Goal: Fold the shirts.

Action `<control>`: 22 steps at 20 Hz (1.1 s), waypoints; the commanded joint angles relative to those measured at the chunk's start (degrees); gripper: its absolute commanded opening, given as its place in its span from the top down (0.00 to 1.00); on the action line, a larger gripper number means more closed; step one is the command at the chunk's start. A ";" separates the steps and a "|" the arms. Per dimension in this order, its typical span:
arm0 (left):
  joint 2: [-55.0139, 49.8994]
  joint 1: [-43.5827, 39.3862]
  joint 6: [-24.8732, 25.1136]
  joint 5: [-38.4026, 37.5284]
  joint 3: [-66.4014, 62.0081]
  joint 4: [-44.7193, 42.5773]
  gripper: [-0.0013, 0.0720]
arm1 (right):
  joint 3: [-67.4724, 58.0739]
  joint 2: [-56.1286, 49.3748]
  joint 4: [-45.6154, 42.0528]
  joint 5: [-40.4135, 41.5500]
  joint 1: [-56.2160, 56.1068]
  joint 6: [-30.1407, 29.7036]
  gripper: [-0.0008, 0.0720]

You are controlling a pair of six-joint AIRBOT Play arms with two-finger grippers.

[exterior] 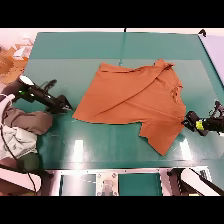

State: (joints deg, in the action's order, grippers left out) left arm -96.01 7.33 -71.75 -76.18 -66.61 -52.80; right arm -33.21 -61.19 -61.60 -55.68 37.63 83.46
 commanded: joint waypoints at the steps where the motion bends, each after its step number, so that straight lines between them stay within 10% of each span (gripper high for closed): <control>1: -0.17 -4.83 1.57 7.13 4.17 0.79 0.24 | -0.17 -0.59 -0.31 -0.31 0.15 -0.17 0.97; 3: -0.17 -7.50 3.30 6.82 5.44 0.79 0.26 | -0.17 -0.59 0.13 -0.24 0.15 -0.17 0.97; 7: -0.17 -8.72 4.81 7.32 4.37 2.27 0.95 | -0.17 -0.59 2.71 -0.83 0.17 -1.66 0.97; 15: 11.32 -4.20 2.75 -1.18 -19.28 8.92 0.95 | -22.93 4.68 24.11 -12.92 0.17 -6.88 0.97; 22: 31.43 -3.06 1.14 10.60 -51.78 10.99 0.95 | -66.88 13.38 31.36 -9.05 2.75 -7.61 0.97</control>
State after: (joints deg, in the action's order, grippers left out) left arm -71.85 3.90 -69.97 -71.42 -107.31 -41.76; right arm -84.62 -50.68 -33.06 -66.63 38.85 76.31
